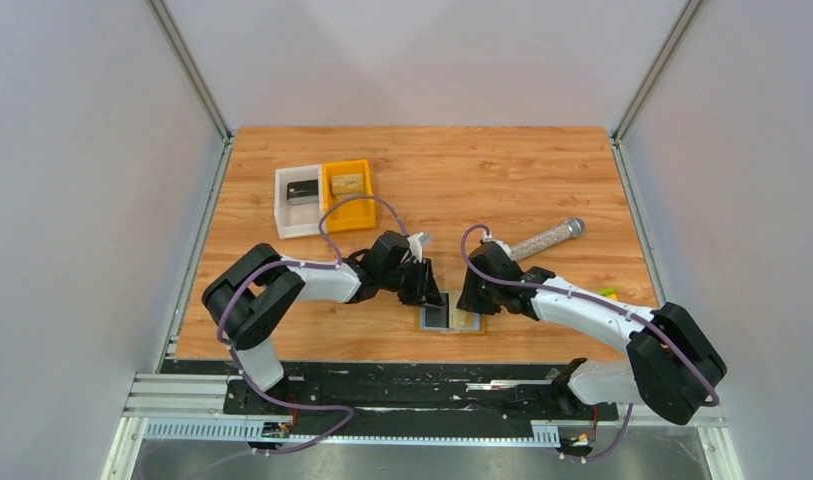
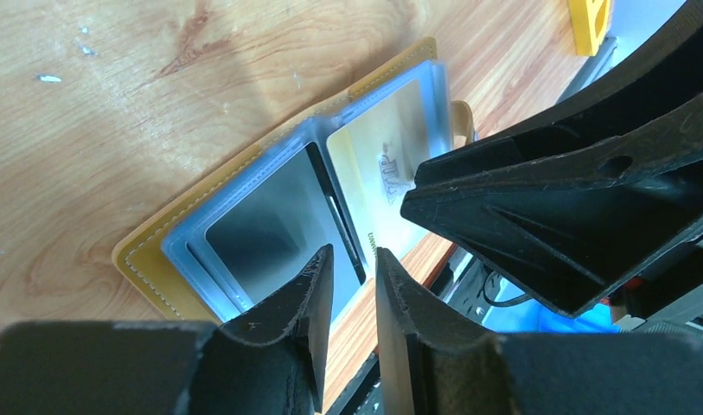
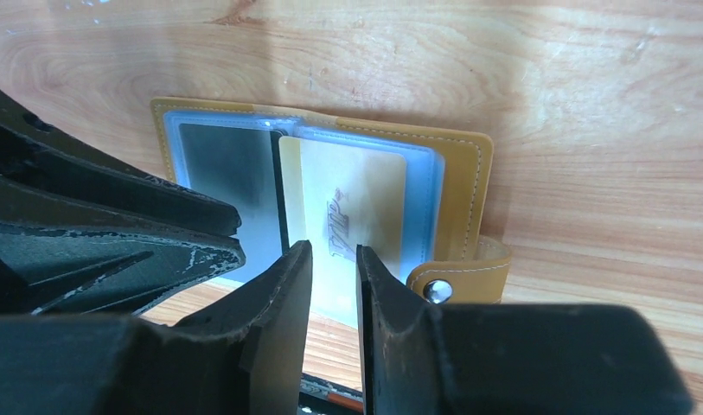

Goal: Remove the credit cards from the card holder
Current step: Remove the credit card from the card holder.

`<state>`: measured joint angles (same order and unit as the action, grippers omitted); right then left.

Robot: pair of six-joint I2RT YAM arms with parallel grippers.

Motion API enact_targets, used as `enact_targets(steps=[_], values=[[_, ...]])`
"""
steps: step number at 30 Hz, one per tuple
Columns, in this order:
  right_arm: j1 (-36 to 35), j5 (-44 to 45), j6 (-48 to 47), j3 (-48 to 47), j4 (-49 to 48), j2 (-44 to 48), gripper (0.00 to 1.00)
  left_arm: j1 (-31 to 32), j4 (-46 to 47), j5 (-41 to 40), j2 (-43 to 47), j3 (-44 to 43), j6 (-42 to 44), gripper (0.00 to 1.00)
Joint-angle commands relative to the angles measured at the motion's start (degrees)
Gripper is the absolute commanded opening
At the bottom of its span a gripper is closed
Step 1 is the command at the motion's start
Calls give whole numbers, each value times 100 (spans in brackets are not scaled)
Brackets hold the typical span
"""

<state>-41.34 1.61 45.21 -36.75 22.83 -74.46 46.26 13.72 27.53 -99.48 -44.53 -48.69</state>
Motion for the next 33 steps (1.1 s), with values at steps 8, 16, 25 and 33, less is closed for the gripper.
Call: enact_targets(steps=[8,16,25,33], values=[[126,-71,-93,171,-302,153,26,-12,748,199,-178,-11,-195,38],[178,-256,-13,354,-418,98,24,-5,993,223,-395,12,-275,40],[195,-308,25,392,-459,108,24,51,1467,296,-598,130,-593,40],[222,-358,39,430,-505,82,23,76,1904,370,-741,213,-878,40]])
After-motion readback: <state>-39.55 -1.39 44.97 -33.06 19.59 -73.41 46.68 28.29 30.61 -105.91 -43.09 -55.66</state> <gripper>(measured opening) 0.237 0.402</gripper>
